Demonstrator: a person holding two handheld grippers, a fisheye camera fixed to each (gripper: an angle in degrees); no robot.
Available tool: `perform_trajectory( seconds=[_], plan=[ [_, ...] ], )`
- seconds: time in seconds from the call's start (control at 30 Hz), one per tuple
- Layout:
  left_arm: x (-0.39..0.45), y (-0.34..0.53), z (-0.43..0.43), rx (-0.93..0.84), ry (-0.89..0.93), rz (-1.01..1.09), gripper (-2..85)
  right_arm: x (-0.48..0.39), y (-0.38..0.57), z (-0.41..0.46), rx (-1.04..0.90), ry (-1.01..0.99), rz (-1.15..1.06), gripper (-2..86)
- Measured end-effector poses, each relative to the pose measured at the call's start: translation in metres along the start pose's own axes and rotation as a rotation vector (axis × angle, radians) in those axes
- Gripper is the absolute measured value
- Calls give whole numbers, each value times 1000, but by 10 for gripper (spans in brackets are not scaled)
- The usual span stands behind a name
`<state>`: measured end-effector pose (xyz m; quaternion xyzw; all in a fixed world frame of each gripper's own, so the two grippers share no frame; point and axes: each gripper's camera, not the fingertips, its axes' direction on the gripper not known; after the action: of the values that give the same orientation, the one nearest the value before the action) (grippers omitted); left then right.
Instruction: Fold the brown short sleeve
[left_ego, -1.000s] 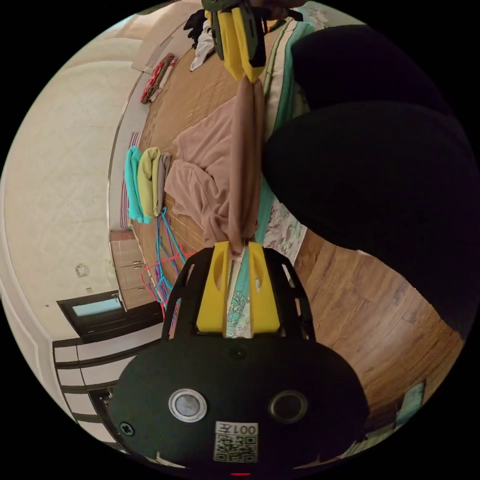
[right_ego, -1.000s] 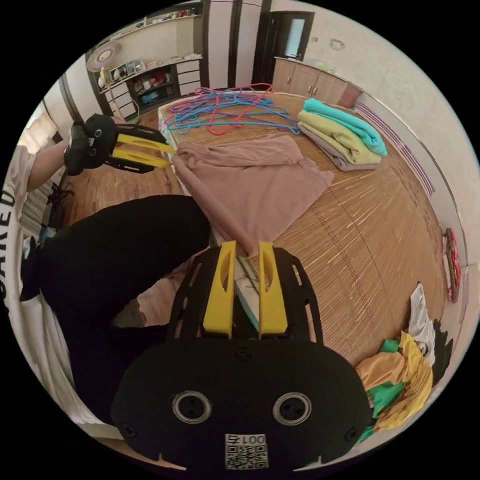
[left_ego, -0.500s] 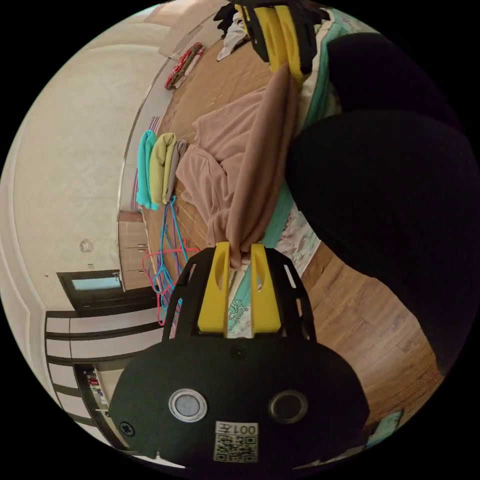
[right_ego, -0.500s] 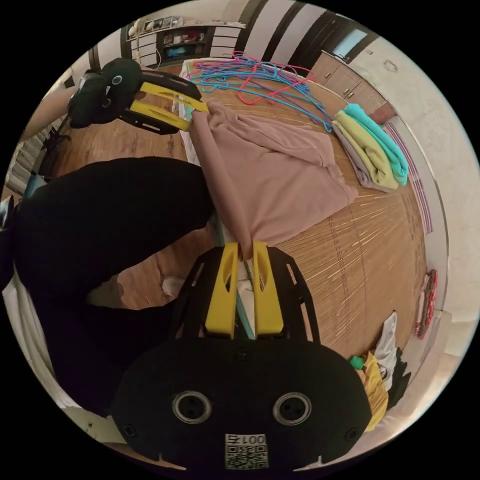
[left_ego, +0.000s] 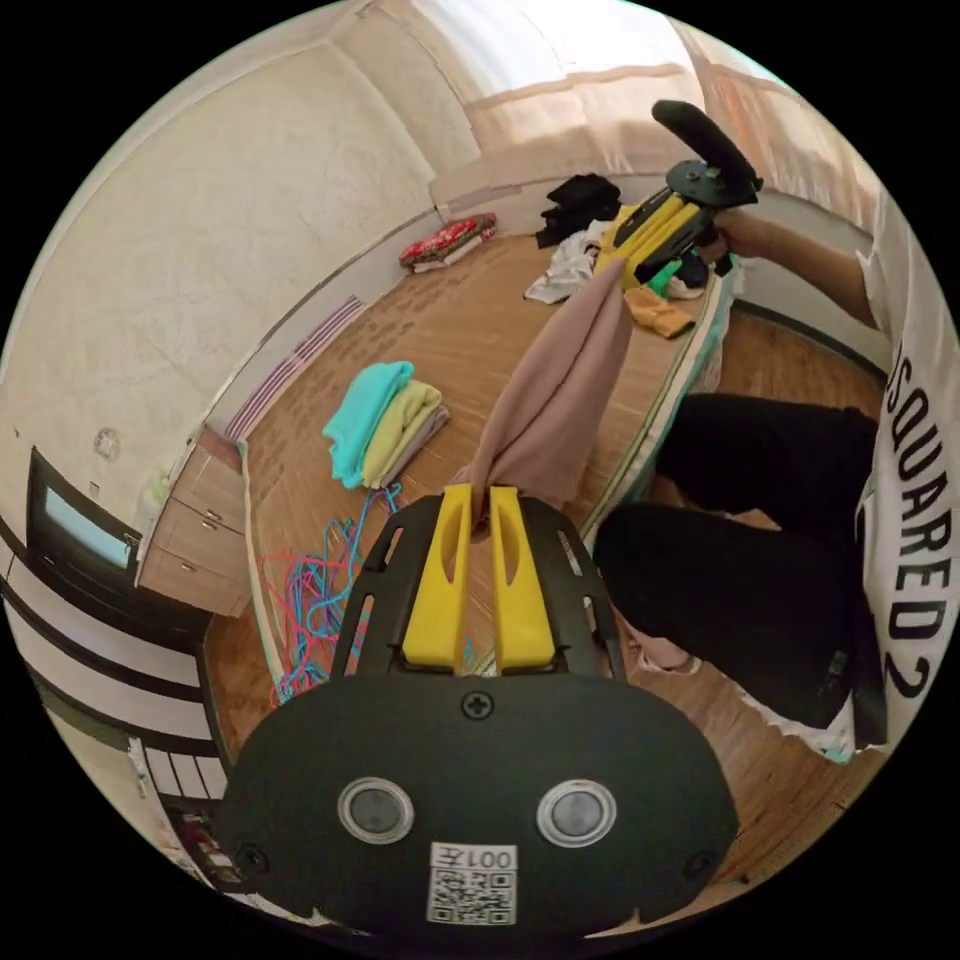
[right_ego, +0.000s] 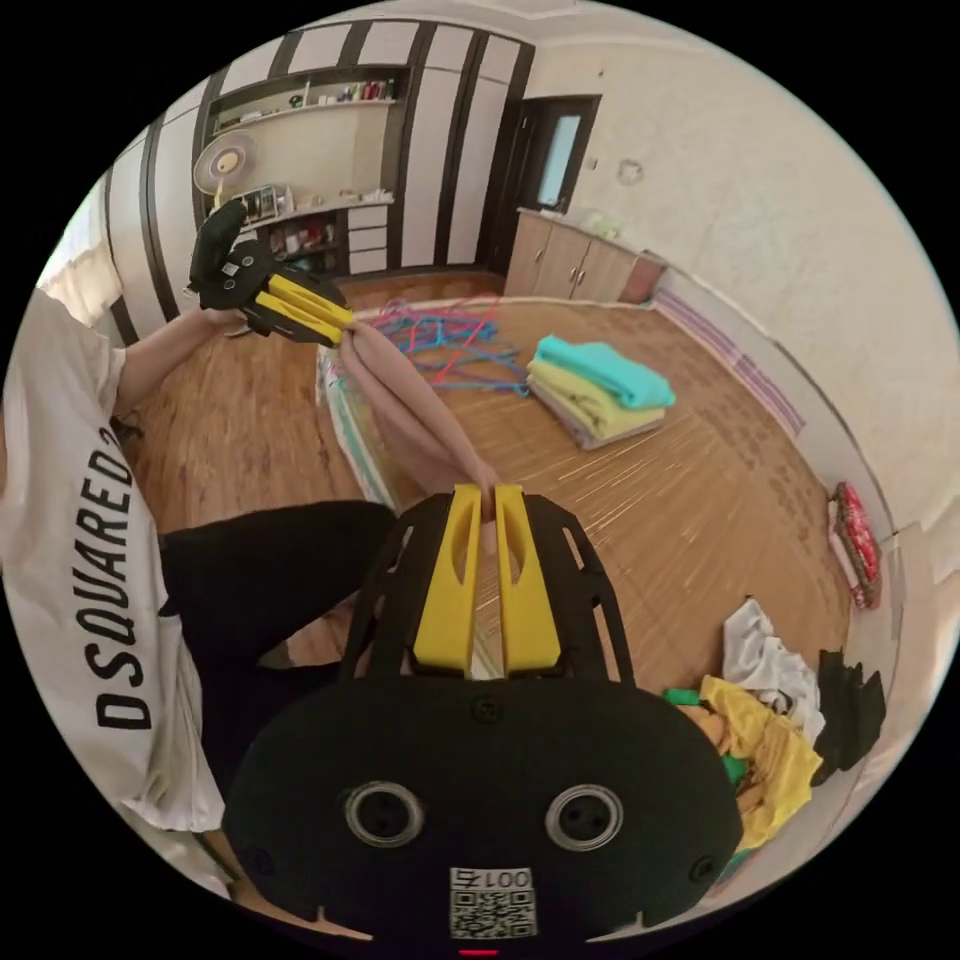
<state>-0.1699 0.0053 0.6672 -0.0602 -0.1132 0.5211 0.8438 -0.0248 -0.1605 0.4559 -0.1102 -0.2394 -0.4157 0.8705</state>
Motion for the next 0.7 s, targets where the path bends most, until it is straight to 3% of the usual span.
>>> perform_trajectory(
  seconds=[0.23,0.37,0.57,0.7],
  plan=[
    [-102,-128,11,-16,-121,-9,8,100,-58,-15,59,291,34,21],
    [-119,-161,-17,71,-165,-19,7,126,-64,-47,158,316,77,21],
    [-44,-122,27,36,-183,87,8,112,-8,-1,24,215,55,23],
    [48,-69,86,-143,-131,153,8,82,53,68,-159,73,91,23]
  ],
)
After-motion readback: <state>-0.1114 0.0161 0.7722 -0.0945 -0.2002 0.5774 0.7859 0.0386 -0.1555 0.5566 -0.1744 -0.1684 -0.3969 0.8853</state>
